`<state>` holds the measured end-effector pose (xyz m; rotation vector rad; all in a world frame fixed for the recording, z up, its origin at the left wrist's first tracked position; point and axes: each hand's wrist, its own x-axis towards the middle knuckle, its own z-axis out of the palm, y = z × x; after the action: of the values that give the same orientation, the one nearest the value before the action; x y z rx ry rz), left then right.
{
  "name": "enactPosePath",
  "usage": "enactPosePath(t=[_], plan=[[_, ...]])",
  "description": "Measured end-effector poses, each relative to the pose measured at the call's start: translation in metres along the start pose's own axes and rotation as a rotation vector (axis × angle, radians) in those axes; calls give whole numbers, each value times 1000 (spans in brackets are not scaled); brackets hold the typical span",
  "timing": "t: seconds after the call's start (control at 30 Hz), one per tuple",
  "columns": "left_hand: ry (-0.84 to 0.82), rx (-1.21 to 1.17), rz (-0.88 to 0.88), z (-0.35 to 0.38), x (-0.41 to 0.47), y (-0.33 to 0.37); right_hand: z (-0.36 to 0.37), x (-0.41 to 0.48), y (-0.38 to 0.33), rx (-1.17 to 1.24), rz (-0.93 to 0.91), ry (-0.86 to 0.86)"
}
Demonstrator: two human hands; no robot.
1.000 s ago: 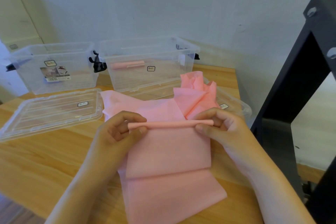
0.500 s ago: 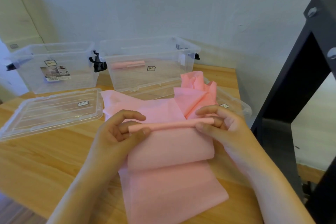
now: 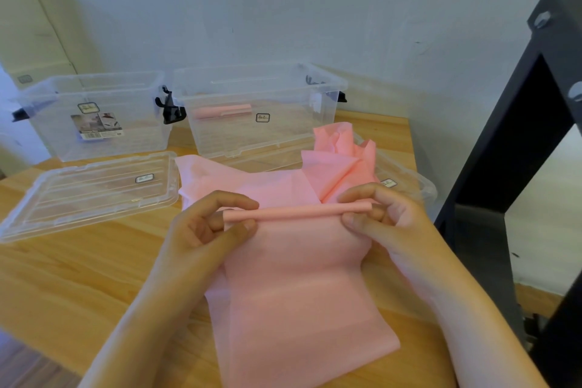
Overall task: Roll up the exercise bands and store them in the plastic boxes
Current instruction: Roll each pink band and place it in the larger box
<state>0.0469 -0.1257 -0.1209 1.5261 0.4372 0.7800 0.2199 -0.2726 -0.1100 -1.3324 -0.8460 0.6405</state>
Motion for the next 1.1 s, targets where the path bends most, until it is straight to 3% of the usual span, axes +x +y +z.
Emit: enactPosePath(t=[0.27, 0.57, 1.1], plan=[[53, 15, 43, 2, 0, -3, 4, -1, -2, -2, -10, 73], [214, 30, 66, 15, 4, -11, 20, 1, 4, 92, 11, 395], [264, 148, 88, 17, 5, -19, 18, -1, 5, 34, -76, 419]])
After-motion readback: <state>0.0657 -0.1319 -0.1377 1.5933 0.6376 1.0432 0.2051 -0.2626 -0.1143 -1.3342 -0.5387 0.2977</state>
